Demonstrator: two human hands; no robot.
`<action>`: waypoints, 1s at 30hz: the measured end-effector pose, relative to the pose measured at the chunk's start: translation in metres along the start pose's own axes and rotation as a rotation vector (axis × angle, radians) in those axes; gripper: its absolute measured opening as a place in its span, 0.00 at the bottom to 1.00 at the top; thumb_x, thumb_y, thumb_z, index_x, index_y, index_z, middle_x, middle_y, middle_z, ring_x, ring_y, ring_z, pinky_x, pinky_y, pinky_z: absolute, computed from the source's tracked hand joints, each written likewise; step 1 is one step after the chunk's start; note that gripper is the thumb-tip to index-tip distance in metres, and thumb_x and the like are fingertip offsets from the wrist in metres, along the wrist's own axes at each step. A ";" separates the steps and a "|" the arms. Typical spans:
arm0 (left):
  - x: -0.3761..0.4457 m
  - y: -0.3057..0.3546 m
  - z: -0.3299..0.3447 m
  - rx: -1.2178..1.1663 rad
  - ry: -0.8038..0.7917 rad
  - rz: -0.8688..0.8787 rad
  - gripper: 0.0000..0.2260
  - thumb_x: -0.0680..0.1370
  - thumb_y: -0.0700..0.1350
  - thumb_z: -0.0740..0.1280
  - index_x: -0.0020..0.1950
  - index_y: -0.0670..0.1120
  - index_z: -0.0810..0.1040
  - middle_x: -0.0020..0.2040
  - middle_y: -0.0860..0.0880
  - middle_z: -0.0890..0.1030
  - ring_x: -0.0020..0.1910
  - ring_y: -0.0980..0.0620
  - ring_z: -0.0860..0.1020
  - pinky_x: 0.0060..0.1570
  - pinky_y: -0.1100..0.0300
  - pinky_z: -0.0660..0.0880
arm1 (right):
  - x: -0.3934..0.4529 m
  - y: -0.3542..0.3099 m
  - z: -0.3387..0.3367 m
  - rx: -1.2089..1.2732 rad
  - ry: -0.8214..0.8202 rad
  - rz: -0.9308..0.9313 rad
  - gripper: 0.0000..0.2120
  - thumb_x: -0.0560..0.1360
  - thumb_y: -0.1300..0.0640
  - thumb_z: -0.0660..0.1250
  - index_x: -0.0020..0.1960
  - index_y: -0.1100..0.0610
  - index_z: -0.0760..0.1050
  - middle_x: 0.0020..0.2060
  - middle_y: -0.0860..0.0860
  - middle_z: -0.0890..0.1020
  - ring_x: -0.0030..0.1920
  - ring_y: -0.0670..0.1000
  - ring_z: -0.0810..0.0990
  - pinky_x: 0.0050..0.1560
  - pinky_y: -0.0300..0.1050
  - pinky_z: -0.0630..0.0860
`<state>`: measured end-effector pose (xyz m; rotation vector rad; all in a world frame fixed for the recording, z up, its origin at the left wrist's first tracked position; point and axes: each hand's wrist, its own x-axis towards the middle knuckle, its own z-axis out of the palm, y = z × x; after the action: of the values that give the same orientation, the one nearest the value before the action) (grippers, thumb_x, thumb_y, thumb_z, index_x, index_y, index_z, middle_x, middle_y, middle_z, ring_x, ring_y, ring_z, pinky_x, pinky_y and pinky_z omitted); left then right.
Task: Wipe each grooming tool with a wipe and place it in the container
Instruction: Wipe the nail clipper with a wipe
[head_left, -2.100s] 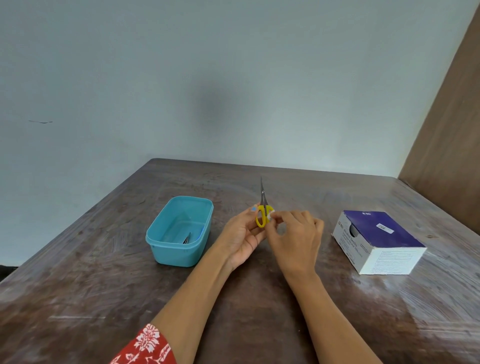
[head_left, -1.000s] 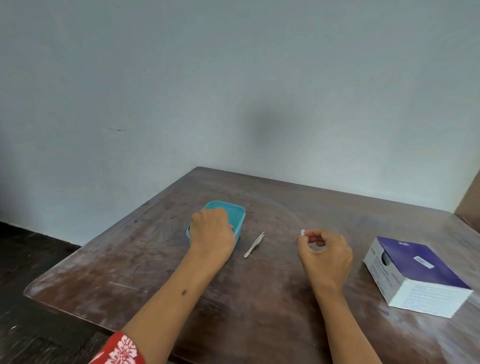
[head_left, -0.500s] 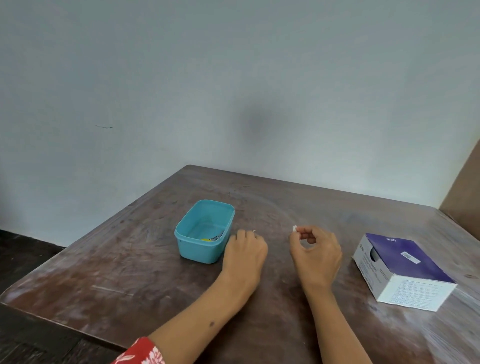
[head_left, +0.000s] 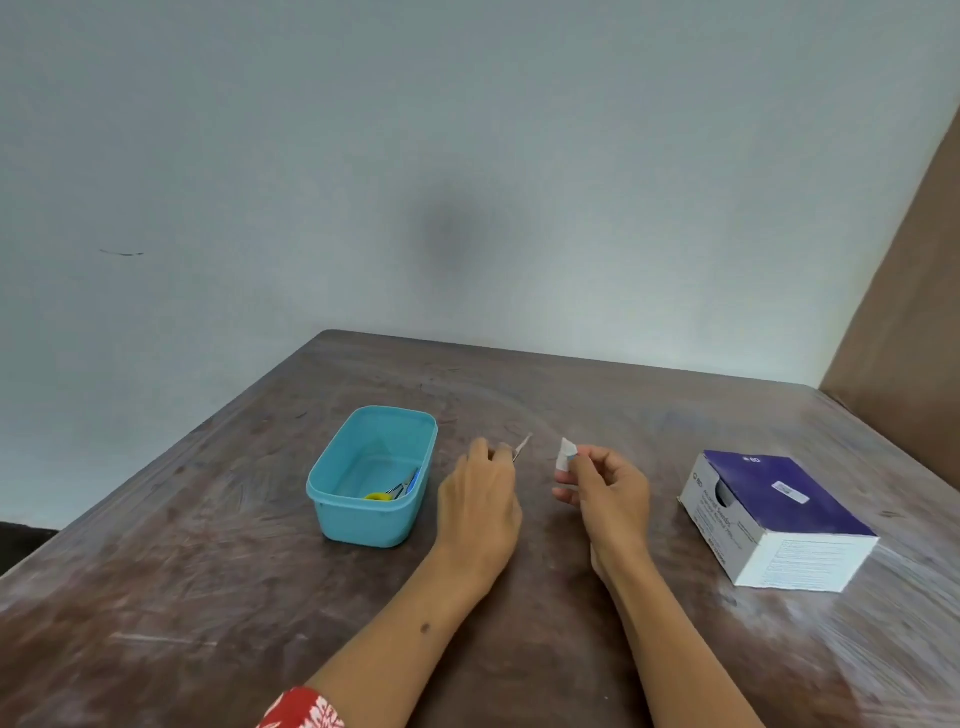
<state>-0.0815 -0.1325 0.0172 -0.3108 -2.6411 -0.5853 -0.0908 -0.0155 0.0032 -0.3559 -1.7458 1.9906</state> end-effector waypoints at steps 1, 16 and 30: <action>0.000 -0.002 0.002 -0.105 0.053 -0.006 0.12 0.79 0.40 0.59 0.62 0.46 0.72 0.53 0.48 0.72 0.47 0.51 0.75 0.44 0.61 0.72 | 0.001 0.000 0.000 0.010 -0.009 0.011 0.07 0.76 0.65 0.63 0.41 0.57 0.77 0.32 0.53 0.80 0.29 0.46 0.78 0.31 0.39 0.78; 0.007 -0.007 0.015 -0.699 0.138 -0.133 0.12 0.75 0.40 0.68 0.58 0.47 0.77 0.46 0.48 0.83 0.41 0.55 0.80 0.43 0.60 0.80 | 0.007 -0.004 0.006 0.253 -0.066 0.077 0.06 0.73 0.68 0.66 0.38 0.63 0.77 0.26 0.52 0.78 0.28 0.47 0.77 0.30 0.37 0.77; 0.007 -0.005 0.019 -0.836 -0.004 -0.179 0.14 0.71 0.35 0.70 0.55 0.45 0.80 0.42 0.54 0.81 0.41 0.61 0.79 0.43 0.72 0.76 | -0.009 0.004 0.016 -0.267 0.075 -0.233 0.05 0.72 0.61 0.70 0.45 0.54 0.83 0.36 0.46 0.84 0.37 0.38 0.81 0.42 0.33 0.75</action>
<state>-0.0964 -0.1275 0.0027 -0.3031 -2.2987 -1.7310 -0.0917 -0.0335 0.0011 -0.2938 -1.9126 1.5689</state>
